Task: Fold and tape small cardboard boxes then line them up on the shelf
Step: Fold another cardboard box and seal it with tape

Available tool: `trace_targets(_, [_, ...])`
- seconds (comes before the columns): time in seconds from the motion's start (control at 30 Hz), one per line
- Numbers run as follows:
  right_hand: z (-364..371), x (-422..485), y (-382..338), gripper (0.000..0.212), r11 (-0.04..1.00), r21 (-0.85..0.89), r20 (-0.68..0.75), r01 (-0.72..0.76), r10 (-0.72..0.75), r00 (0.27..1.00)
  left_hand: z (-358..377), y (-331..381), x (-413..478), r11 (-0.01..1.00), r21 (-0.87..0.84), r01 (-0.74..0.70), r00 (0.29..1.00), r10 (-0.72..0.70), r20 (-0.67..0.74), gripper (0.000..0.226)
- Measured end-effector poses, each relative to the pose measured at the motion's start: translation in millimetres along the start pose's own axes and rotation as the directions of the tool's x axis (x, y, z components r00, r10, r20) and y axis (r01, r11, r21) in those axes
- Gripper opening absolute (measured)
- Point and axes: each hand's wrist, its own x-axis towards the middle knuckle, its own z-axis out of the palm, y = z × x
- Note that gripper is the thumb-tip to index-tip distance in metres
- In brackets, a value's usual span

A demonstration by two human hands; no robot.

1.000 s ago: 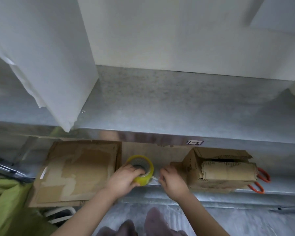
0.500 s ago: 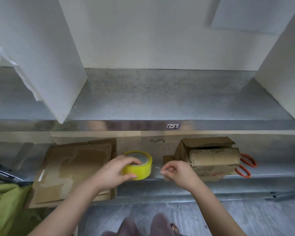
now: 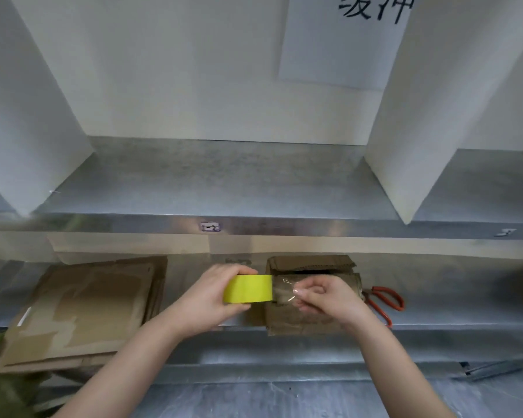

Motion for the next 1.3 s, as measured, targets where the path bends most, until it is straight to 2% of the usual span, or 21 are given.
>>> trace_targets(0.13, [-43.5,3.9,9.5,0.004,0.999,-0.035,-0.024,0.024,-0.025,0.999,15.2,28.2,20.1,0.999,0.031,0.039,0.995,-0.036,-0.091,0.057])
trace_targets(0.33, [-80.9,9.1,4.3,0.009,0.970,-0.209,-0.216,0.124,-0.170,0.962,26.4,62.2,46.8,0.997,0.025,0.071,0.980,-0.065,-0.190,0.062])
trace_targets(0.43, [-95.9,12.7,2.9,0.010,0.969,-0.174,-0.223,0.173,-0.210,0.952,25.5,66.4,56.3,0.988,0.059,0.141,0.977,-0.129,-0.170,0.063])
trace_targets(0.53, [-103.0,18.7,8.4,0.011,0.984,-0.100,-0.242,0.151,-0.171,0.955,29.9,64.9,65.2,0.978,0.068,0.196,0.967,-0.182,-0.180,0.061])
trace_targets(0.67, [-105.8,25.4,15.7,0.010,0.994,0.073,-0.222,0.087,-0.069,0.973,37.5,55.9,67.4,0.976,0.032,0.217,0.973,-0.214,-0.085,0.053])
trace_targets(0.77, [-102.4,27.0,18.2,0.009,0.996,0.029,-0.187,0.090,-0.083,0.979,35.2,49.4,65.2,0.979,0.006,0.206,0.975,-0.204,-0.082,0.049])
trace_targets(0.9, [-104.4,29.5,19.0,0.012,0.991,-0.023,-0.286,0.132,-0.133,0.949,32.5,50.0,83.8,0.975,0.036,0.219,0.970,-0.214,-0.113,0.054])
trace_targets(1.13, [-116.1,30.2,33.1,0.012,0.986,-0.149,-0.307,0.073,-0.116,0.945,41.9,60.9,113.6,0.927,0.044,0.373,0.924,-0.376,0.069,0.065])
trace_targets(1.23, [-115.4,30.3,32.7,0.012,0.991,-0.104,-0.281,0.081,-0.108,0.954,31.5,59.1,113.6,0.889,0.067,0.452,0.879,-0.457,0.134,0.045])
trace_targets(1.3, [-112.6,30.7,32.2,0.012,0.994,-0.058,-0.275,0.090,-0.103,0.956,24.1,59.3,112.6,0.875,0.078,0.479,0.859,-0.485,0.165,0.042])
